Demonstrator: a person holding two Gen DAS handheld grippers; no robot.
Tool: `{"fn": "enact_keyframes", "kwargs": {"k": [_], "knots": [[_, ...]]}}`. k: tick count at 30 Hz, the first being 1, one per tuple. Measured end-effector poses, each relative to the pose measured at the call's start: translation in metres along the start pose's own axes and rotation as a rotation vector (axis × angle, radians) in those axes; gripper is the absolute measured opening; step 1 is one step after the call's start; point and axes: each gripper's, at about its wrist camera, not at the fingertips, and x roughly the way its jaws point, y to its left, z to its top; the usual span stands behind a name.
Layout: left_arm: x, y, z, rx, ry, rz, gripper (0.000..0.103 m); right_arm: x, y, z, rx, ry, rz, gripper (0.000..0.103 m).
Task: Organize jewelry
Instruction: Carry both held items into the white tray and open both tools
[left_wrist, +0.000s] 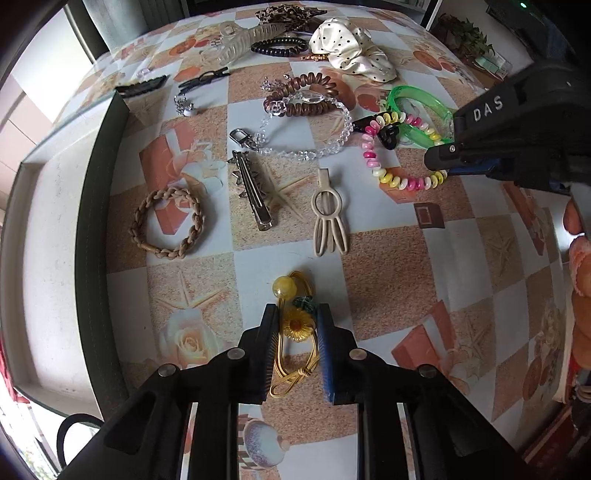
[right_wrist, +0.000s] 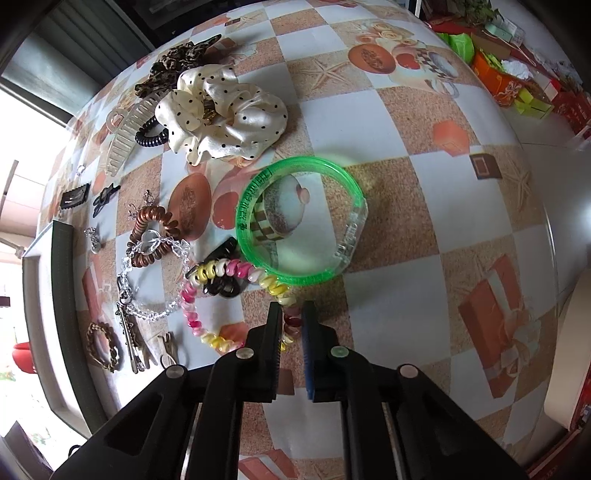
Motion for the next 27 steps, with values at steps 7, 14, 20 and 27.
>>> {"fn": "enact_keyframes", "kwargs": {"k": [7,14,20,27], "knots": [[-0.022,0.013,0.007,-0.040,-0.012,-0.095,0.019,-0.025,-0.014,-0.013,0.002,-0.007,0.046,0.010],[-0.045,0.035,0.003,-0.061,-0.051,-0.133,0.019,-0.054,-0.012,-0.014,-0.011,-0.017,0.070,0.010],[-0.082,0.068,-0.021,-0.085,-0.098,-0.151,0.019,-0.071,0.001,-0.013,-0.032,-0.017,0.081,0.010],[-0.106,0.101,-0.016,-0.136,-0.152,-0.141,0.019,-0.088,0.037,-0.017,-0.088,-0.017,0.102,0.010]]}}
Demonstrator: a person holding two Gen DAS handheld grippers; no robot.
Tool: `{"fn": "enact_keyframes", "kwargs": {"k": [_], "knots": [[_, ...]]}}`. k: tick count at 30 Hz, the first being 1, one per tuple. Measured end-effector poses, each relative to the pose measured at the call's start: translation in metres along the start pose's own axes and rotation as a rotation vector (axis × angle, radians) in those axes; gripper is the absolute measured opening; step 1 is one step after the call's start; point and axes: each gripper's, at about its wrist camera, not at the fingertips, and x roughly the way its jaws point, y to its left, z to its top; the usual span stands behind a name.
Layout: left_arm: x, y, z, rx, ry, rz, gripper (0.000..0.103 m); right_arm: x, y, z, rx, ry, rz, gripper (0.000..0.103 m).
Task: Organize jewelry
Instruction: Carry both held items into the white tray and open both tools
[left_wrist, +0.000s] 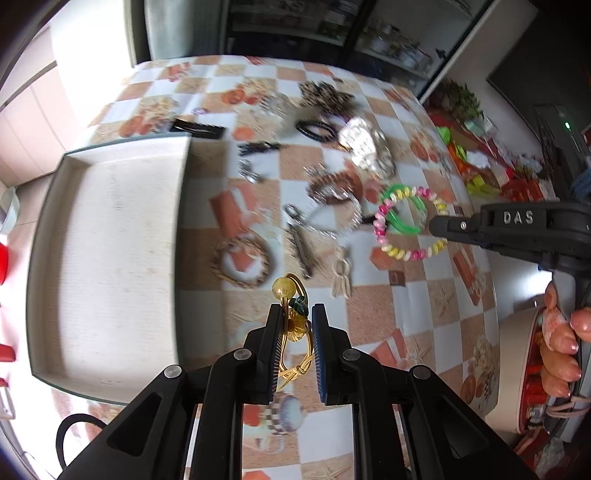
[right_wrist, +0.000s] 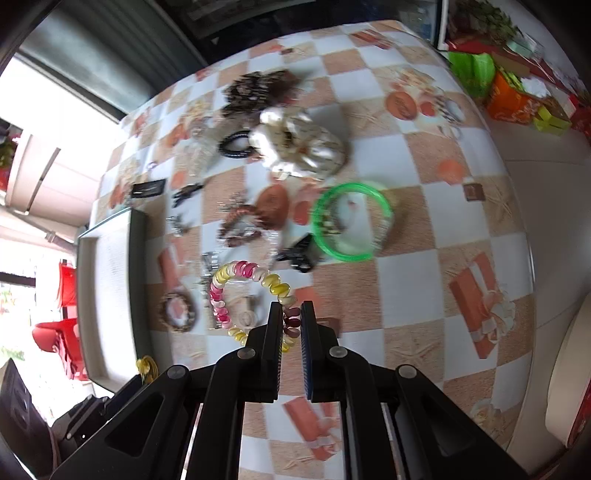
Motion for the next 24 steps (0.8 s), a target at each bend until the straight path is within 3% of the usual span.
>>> {"fn": "enact_keyframes", "kwargs": {"k": [14,24], "knots": [[-0.041,0.104,0.034,-0.117,-0.118,0.102,0.019,0.021,0.141,0.020,-0.208,0.033,0.099,0.010],[-0.013,0.176,0.066,-0.186,-0.140,0.182,0.019,0.076,0.226,0.039,-0.314,0.065,0.147,0.010]]}}
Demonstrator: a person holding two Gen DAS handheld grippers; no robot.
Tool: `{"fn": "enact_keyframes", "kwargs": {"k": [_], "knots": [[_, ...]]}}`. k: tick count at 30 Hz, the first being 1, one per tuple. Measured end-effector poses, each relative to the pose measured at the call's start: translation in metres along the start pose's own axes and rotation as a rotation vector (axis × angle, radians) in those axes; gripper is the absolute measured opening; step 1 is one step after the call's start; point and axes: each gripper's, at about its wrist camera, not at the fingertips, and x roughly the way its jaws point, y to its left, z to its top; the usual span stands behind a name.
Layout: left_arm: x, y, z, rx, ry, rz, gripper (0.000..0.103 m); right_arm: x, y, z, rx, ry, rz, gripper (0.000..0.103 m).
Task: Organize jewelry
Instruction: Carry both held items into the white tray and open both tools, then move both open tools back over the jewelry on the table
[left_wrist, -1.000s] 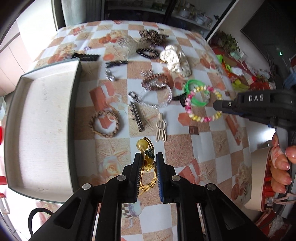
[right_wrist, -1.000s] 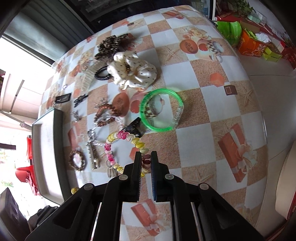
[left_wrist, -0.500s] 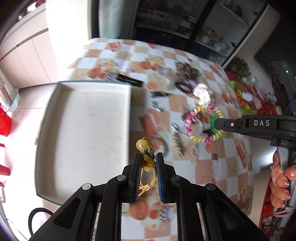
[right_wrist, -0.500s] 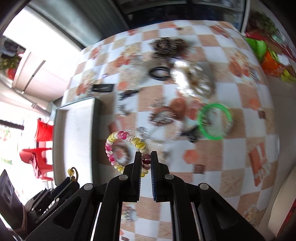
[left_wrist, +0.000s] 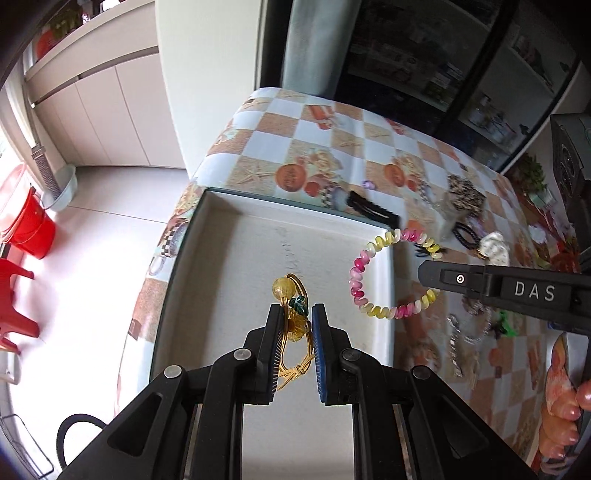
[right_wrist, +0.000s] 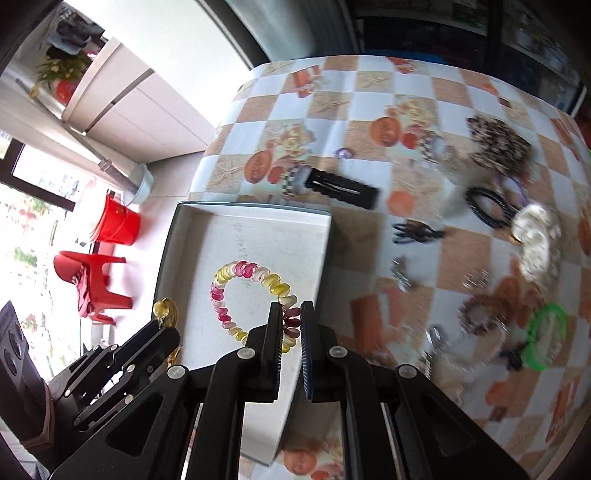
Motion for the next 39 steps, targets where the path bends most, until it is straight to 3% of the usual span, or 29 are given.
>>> {"fn": "enact_keyframes", "kwargs": {"k": [12,21,22,25,29,30,31,32,37,38,39], "knots": [[0.069,0.018,0.011,0.005,0.024,0.098,0.019,0.077,-0.001,0.030,0.031,0.041,0.016,0.010],[0.085,0.013,0.005,0.050,0.040,0.146,0.019,0.104,-0.009,0.032,0.045,0.080,-0.003,0.010],[0.086,0.012,0.004,0.056,0.044,0.155,0.024,0.105,-0.009,0.032,0.044,0.077,-0.001,0.010],[0.086,0.013,0.002,0.050,0.043,0.187,0.063,0.106,-0.007,0.034,0.030,0.074,-0.008,0.011],[0.082,0.013,0.002,0.053,0.030,0.198,0.065,0.102,-0.003,0.035,0.029,0.082,0.004,0.018],[0.082,0.013,0.001,0.054,0.034,0.199,0.065,0.102,-0.002,0.035,0.028,0.082,0.006,0.023],[0.081,0.013,0.001,0.055,0.035,0.202,0.065,0.100,-0.002,0.035,0.027,0.079,0.002,0.039],[0.080,0.013,0.001,0.053,0.034,0.207,0.065,0.097,-0.001,0.036,0.027,0.068,0.004,0.046],[0.070,0.015,0.001,0.035,0.023,0.215,0.067,0.073,0.000,0.035,0.046,0.028,0.046,0.047],[0.068,0.015,0.001,0.035,0.023,0.220,0.088,0.067,-0.001,0.034,0.050,0.021,0.051,0.050],[0.066,0.015,0.000,0.031,0.017,0.228,0.099,0.062,-0.003,0.033,0.056,0.013,0.055,0.052]]}}
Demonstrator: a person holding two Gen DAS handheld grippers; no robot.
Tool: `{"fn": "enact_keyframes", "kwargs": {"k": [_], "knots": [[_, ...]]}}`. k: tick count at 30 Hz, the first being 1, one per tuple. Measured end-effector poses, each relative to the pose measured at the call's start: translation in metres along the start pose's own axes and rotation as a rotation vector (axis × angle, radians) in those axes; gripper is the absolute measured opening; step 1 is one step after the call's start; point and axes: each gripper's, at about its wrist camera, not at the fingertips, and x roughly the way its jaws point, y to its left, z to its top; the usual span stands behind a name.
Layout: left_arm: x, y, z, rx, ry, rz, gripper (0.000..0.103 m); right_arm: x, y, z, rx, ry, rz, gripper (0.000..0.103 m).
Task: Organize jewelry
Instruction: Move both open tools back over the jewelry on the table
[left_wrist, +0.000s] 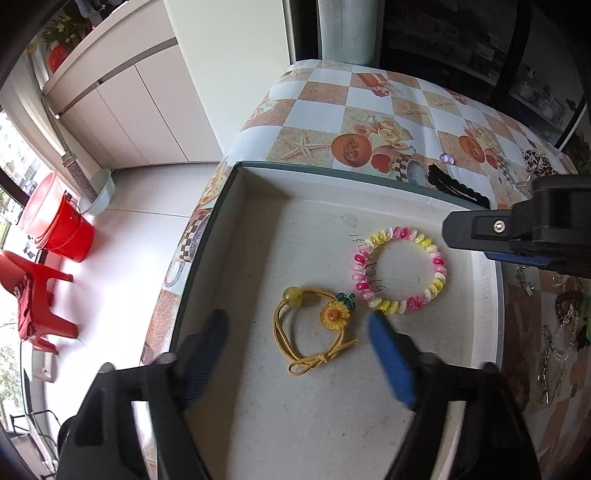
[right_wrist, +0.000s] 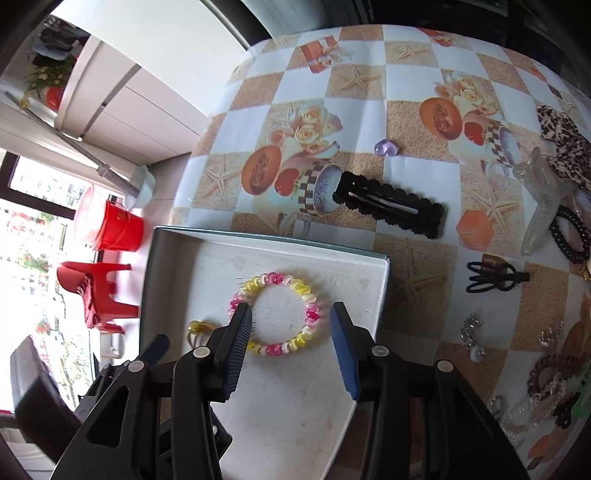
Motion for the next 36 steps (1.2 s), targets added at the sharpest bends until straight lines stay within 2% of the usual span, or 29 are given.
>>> {"fn": "enact_keyframes", "kwargs": {"k": [1,10,12,13,19,23,32,36], "knots": [[-0.004,0.001,-0.001,-0.006,-0.018,0.014,0.103,-0.005,-0.002,-0.001,0.003,0.000,0.001,0.055],[-0.031,-0.008,-0.011,0.020,-0.035,-0.009,0.103,-0.044,-0.039,-0.030,0.078,-0.024,0.011,0.068],[-0.040,-0.013,-0.015,0.026,-0.036,-0.033,0.103,-0.054,-0.053,-0.041,0.100,-0.026,0.007,0.075],[-0.044,-0.016,-0.017,0.030,-0.036,-0.041,0.103,-0.058,-0.060,-0.047,0.112,-0.029,0.007,0.082],[-0.062,-0.044,-0.030,0.049,0.013,-0.104,0.103,-0.084,-0.103,-0.080,0.177,-0.035,-0.018,0.082],[-0.071,-0.067,-0.039,0.078,0.031,-0.123,0.103,-0.099,-0.132,-0.101,0.230,-0.036,-0.030,0.087],[-0.085,-0.127,-0.045,0.185,0.038,-0.165,0.103,-0.125,-0.197,-0.136,0.348,-0.051,-0.062,0.089],[-0.086,-0.146,-0.043,0.199,0.033,-0.168,0.103,-0.134,-0.217,-0.145,0.369,-0.065,-0.086,0.089]]}}
